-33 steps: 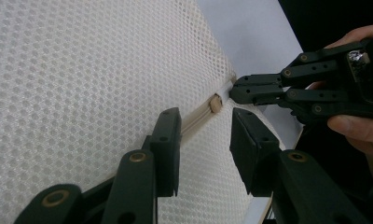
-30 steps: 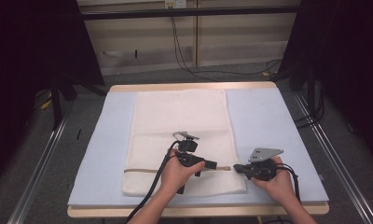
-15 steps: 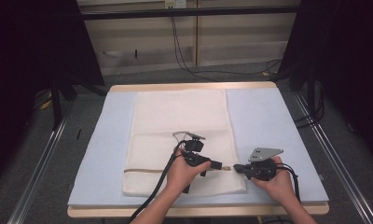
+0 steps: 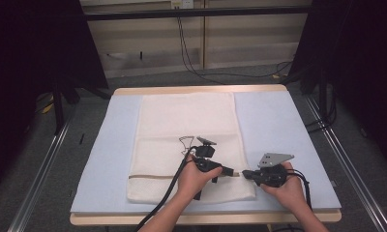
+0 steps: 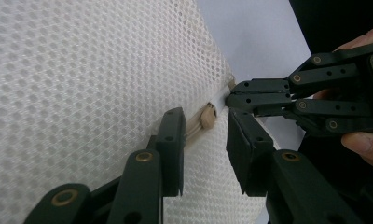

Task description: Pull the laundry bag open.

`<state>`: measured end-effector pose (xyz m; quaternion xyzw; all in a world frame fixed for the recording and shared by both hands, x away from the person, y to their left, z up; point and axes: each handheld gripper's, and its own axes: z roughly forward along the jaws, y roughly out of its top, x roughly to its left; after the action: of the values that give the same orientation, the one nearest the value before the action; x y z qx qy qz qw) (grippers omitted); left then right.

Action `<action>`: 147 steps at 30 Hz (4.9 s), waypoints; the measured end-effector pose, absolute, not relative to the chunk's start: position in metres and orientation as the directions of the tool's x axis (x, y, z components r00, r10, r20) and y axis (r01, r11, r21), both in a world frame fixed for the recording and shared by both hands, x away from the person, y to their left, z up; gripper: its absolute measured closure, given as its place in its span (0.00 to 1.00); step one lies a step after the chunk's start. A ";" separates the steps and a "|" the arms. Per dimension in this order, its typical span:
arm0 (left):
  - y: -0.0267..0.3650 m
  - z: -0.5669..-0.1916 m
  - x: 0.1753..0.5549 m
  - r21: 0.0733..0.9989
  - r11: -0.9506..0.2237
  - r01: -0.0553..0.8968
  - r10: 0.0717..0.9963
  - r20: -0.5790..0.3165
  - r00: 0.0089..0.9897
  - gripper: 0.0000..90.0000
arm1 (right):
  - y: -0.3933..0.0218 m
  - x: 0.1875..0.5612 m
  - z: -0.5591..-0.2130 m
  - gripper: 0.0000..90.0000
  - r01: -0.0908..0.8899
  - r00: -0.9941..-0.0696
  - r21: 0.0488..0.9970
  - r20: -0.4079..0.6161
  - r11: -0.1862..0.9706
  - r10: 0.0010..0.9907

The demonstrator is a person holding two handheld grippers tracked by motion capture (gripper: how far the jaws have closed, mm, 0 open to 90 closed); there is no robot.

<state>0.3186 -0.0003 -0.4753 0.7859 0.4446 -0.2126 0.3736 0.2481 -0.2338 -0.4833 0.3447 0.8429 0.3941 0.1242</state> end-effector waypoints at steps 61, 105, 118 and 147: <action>0.005 -0.474 0.327 0.312 -0.291 0.905 0.554 -0.716 0.425 0.97 | -0.234 0.248 -0.484 1.00 0.485 -0.728 0.749 0.060 0.452 0.683; 0.048 -0.464 0.331 0.286 -0.269 0.920 0.569 -0.723 0.391 0.97 | -0.234 0.251 -0.483 1.00 0.489 -0.735 0.737 0.062 0.466 0.675; 0.062 -0.461 0.332 0.283 -0.263 0.922 0.574 -0.722 0.386 0.97 | -0.234 0.251 -0.483 1.00 0.490 -0.734 0.739 0.063 0.462 0.677; 0.078 -0.459 0.331 0.285 -0.262 0.922 0.587 -0.711 0.387 0.97 | -0.234 0.250 -0.483 1.00 0.497 -0.729 0.741 0.075 0.451 0.681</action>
<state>0.3308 0.0779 -0.4589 0.7568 0.4985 -0.2413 0.3471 0.2503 -0.2342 -0.4834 0.3490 0.8436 0.3909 0.1172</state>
